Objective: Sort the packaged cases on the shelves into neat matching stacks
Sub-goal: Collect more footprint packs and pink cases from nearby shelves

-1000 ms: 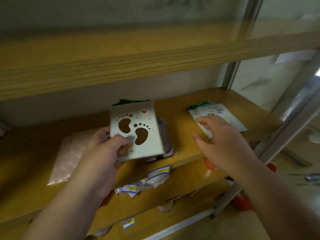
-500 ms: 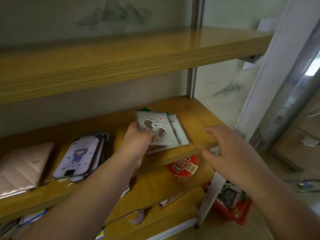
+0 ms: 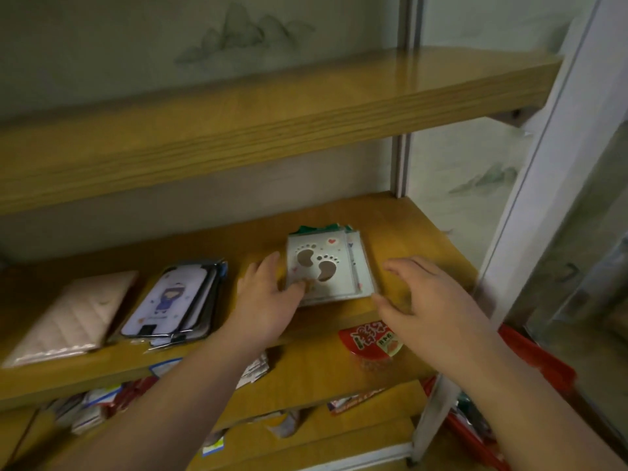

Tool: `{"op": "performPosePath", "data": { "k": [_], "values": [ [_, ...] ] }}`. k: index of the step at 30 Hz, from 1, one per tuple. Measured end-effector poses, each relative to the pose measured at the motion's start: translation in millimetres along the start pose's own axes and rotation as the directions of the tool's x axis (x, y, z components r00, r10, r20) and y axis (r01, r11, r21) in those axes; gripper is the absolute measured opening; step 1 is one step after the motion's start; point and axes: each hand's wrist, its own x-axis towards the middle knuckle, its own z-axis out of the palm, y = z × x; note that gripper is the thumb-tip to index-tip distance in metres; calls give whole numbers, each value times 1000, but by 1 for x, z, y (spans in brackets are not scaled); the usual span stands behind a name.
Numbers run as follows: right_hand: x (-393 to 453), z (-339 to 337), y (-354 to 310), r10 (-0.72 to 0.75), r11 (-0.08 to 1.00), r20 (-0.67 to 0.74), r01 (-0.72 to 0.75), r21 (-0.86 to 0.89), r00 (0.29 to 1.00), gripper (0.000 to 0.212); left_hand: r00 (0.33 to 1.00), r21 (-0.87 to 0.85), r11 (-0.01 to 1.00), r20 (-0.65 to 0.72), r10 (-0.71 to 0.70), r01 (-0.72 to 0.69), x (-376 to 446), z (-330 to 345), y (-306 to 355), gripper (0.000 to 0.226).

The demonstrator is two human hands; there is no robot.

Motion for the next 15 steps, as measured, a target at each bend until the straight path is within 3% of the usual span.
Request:
{"op": "performPosePath", "data": {
  "k": [6,11,15],
  "values": [
    [21,33,-34,-118,992,-4,118,47,993,50,955,290,935,-150,256,-205,-36,-43,-28,66],
    [28,56,-80,-194,977,5,193,86,981,50,934,262,950,-263,240,-171,-69,-91,-50,63],
    [25,74,-121,-256,963,27,253,91,966,48,911,383,913,-309,272,-142,-91,-126,-76,64]
  ]
}}
